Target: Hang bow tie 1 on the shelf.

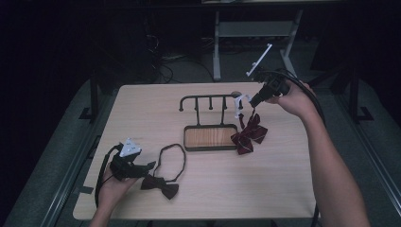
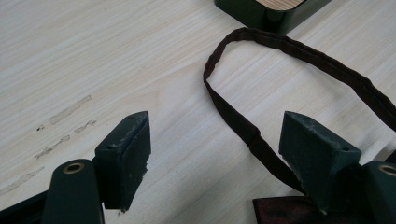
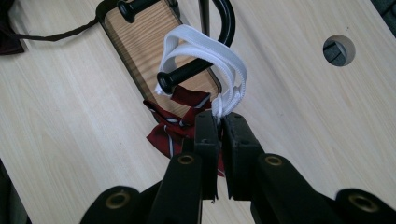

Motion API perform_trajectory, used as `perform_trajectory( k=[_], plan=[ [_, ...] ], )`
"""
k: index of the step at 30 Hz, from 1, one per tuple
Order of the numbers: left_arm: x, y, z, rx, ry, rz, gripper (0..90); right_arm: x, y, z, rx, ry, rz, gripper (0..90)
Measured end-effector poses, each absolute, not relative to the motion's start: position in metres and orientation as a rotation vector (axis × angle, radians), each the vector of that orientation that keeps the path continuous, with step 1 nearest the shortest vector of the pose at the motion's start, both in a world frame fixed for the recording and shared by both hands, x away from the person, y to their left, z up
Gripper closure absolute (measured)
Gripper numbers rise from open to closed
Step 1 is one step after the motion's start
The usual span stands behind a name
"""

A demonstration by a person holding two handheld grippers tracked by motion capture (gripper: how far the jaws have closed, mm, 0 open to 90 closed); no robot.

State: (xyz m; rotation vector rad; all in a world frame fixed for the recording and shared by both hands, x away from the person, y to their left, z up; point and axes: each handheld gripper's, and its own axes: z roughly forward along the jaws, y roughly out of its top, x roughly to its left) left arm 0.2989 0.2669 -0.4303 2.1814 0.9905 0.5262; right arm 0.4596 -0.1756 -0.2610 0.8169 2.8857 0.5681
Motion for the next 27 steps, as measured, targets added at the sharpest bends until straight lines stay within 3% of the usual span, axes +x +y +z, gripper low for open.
perform_trajectory(
  k=[27],
  plan=[
    [0.298,0.265,-0.431,2.188,0.99,0.516,25.5,0.457,-0.186,-0.279,0.826,2.92,0.609,78.5]
  ],
)
